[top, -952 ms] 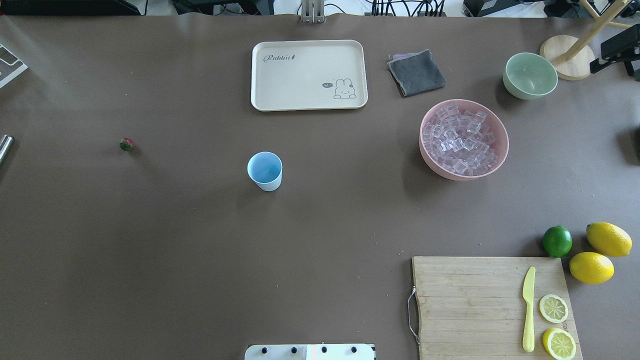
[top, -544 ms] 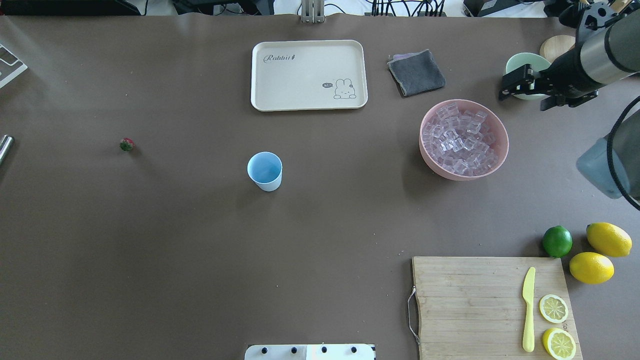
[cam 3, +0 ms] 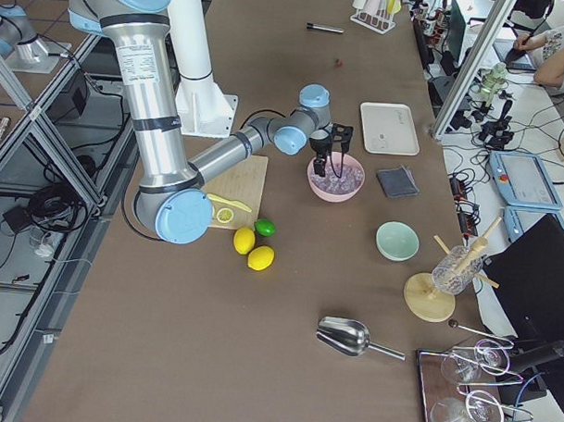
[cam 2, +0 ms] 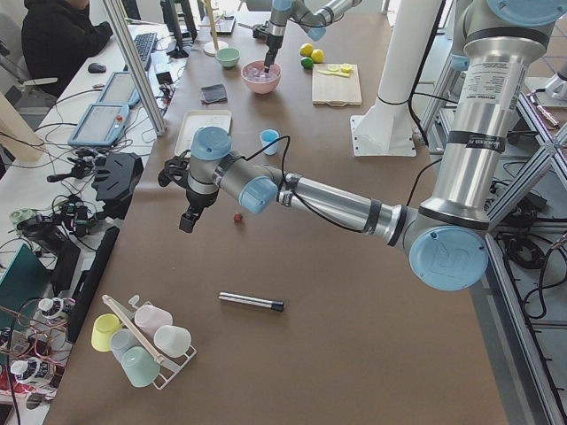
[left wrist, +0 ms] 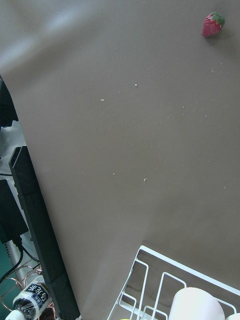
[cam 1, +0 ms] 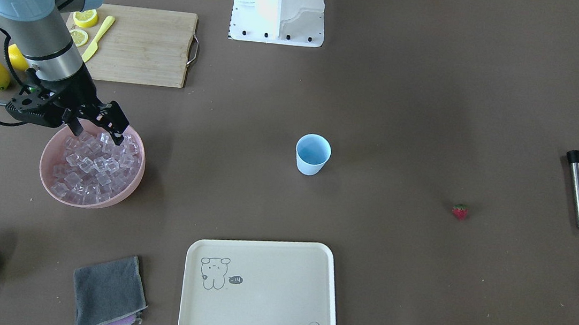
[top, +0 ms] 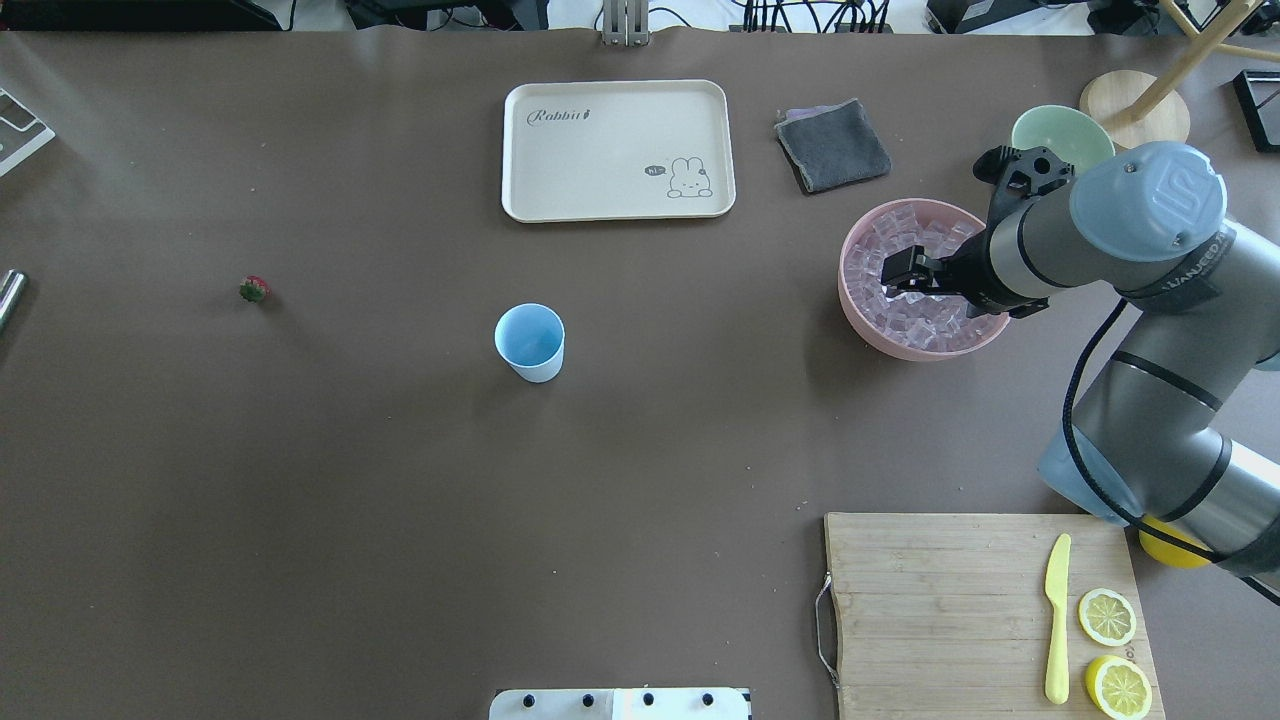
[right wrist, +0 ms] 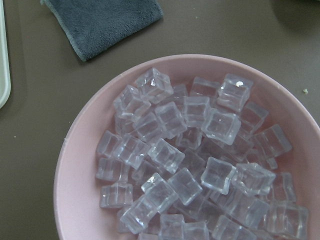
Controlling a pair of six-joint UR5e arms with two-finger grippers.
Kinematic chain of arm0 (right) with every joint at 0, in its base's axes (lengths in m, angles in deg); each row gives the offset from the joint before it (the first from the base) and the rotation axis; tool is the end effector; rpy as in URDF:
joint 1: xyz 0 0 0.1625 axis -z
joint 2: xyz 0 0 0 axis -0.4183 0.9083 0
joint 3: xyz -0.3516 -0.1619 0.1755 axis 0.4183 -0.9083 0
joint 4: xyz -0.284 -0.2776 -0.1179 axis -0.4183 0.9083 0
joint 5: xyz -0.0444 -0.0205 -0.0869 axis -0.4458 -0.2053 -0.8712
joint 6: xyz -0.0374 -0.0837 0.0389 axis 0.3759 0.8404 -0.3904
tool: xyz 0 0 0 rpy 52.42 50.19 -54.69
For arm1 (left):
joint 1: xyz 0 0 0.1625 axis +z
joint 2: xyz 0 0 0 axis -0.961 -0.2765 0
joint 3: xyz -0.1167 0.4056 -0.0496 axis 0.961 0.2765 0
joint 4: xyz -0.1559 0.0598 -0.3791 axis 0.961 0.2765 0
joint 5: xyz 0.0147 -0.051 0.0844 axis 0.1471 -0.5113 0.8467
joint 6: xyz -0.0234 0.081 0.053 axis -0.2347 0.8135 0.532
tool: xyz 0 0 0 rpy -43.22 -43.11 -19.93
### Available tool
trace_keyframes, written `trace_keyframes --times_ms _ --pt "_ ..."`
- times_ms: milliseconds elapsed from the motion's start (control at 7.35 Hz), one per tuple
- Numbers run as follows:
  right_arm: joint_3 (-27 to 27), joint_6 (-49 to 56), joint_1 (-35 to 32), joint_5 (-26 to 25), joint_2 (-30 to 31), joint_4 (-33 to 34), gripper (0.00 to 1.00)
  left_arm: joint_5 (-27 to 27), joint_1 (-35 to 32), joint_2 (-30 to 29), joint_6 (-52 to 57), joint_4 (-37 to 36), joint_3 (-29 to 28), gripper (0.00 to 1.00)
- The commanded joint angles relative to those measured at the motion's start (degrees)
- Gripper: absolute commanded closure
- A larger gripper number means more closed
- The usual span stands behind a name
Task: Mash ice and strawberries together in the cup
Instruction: 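Lift the ice cube and carry it over the light-blue cup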
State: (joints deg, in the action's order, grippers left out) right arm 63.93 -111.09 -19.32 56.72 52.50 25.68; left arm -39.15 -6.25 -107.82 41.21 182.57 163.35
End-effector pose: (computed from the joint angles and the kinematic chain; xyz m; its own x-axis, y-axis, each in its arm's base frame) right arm -0.3446 -0.4729 0.3794 0.6134 0.2182 0.7590 -0.3209 0.9470 -0.0129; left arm 0.0302 -0.5884 0.4753 0.7148 0.3107 -0.6265 0.0182 0.8873 0.4608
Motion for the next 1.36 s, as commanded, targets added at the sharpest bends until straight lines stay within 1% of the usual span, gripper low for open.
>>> trace_keyframes --times_ms 0,408,544,816,952,1088,1224 --pt "-1.47 -0.97 1.68 -0.87 0.81 -0.06 0.01 0.00 0.04 -0.49 0.09 0.09 -0.26 0.02" --pt "-1.75 -1.05 1.77 -0.87 0.73 -0.14 0.03 0.09 0.04 -0.67 0.18 0.09 -0.87 0.02" --pt "-1.74 -1.32 1.86 -0.87 0.64 -0.06 0.11 0.09 0.04 -0.76 0.18 0.09 -1.05 0.02" --pt "-1.83 -1.67 1.95 -1.22 0.73 -0.06 0.43 0.00 0.04 -0.58 0.18 0.35 -0.96 0.02" --pt "-1.75 -1.58 1.95 -1.39 0.81 -0.14 0.52 0.00 0.04 -0.06 0.01 1.57 -1.05 0.02" --pt "-1.83 -1.67 1.95 -1.66 0.81 -0.14 0.65 0.00 0.04 0.12 -0.08 1.85 -1.14 0.02" --pt "-1.83 -1.67 2.21 -3.92 0.81 -0.06 0.71 0.00 0.04 0.12 -0.08 1.85 -1.14 0.02"
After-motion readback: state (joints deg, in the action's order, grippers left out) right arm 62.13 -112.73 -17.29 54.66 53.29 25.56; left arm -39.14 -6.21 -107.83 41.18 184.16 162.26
